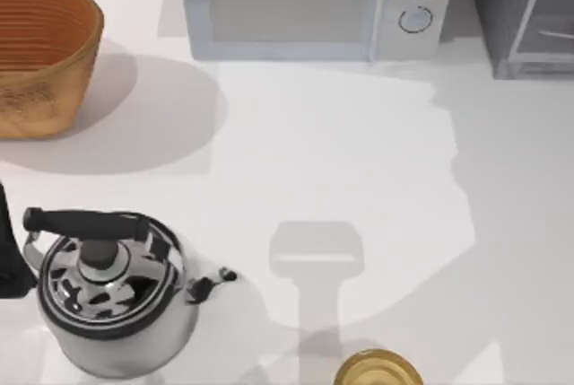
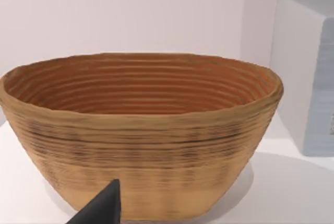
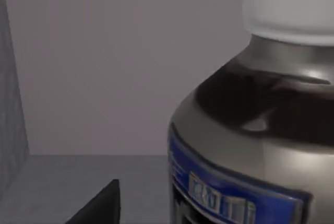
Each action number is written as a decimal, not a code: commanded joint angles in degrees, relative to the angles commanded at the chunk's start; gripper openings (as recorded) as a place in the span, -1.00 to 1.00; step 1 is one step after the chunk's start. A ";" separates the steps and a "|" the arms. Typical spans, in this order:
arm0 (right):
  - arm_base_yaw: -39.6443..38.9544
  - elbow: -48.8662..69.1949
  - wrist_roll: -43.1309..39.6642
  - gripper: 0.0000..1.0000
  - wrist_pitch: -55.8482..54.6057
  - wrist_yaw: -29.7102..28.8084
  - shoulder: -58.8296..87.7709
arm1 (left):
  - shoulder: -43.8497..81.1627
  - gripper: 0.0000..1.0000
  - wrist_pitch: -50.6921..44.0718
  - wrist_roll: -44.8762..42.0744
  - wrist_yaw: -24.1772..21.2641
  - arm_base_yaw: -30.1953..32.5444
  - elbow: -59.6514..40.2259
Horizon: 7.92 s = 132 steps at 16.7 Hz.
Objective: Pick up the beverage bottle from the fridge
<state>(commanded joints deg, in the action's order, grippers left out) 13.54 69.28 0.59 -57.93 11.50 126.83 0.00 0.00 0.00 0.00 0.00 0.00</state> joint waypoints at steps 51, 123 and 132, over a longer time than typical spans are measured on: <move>2.23 -12.82 0.09 -1.00 5.21 1.27 -16.42 | 0.00 1.00 0.00 0.00 0.00 0.00 0.00; -86.51 -70.09 0.43 -1.00 10.12 -84.91 -77.92 | 0.00 1.00 0.00 0.00 0.00 0.00 0.00; -76.27 -71.04 -0.17 -1.00 -21.24 -75.21 -47.52 | 0.00 1.00 0.00 0.00 0.00 0.00 0.00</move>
<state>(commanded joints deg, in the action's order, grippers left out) -62.73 -1.77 0.43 -79.18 -63.71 79.31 0.00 0.00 0.00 0.00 0.00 0.00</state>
